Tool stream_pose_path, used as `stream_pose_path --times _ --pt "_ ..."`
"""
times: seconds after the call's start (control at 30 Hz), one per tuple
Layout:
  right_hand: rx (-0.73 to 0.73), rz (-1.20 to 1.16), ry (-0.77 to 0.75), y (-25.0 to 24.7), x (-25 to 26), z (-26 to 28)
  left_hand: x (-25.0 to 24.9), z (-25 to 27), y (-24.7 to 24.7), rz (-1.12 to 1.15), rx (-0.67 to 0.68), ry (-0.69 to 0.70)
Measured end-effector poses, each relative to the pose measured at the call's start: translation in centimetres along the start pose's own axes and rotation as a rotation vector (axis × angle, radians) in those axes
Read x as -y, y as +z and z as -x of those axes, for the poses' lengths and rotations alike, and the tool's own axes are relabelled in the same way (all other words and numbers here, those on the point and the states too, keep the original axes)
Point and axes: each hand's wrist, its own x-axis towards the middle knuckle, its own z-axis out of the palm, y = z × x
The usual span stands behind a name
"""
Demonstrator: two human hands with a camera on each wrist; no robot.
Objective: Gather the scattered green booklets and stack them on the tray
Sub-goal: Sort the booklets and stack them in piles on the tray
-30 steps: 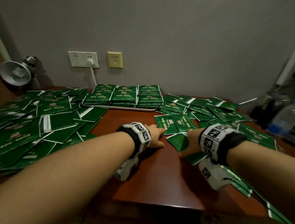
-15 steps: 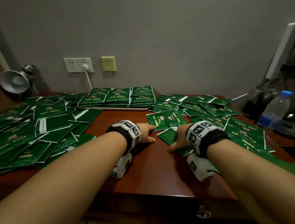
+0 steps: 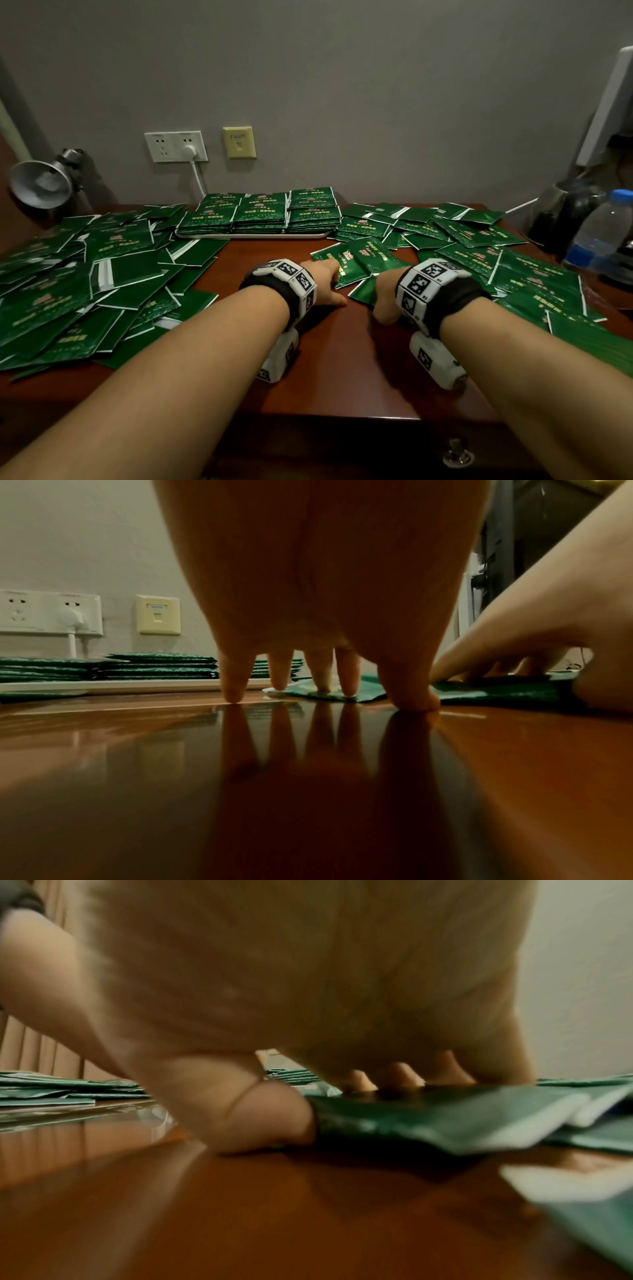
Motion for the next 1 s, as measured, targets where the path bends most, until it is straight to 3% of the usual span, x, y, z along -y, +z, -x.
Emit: stream_pose_path --times 0.17,0.33,0.47,0.67,0.8,0.9,1.0 --pt "-0.035 -0.028 -0.025 -0.2 0.2 0.3 -0.4 0.4 -0.1 -0.070 -0.060 0.013" --pt "-0.137 0.213 0.033 0.1 1.1 0.4 -0.2 0.5 0.0 -0.160 -0.053 -0.039" --pt "-0.212 0.180 -0.055 -0.8 1.8 0.4 -0.2 0.4 -0.4 -0.056 -0.115 -0.055" --pt "-0.382 0.005 0.058 -2.8 1.5 0.6 0.2 -0.3 0.2 0.074 -0.128 -0.021" --pt "-0.302 -0.227 0.085 -2.4 0.5 0.1 0.5 -0.6 0.6 0.076 -0.026 -0.052" --pt "-0.279 -0.224 0.138 -2.0 0.3 -0.2 0.9 -0.4 0.7 -0.061 -0.033 -0.101" --pt "-0.120 -0.169 0.145 -1.5 0.8 -0.4 1.2 -0.1 0.8 -0.144 -0.041 -0.180"
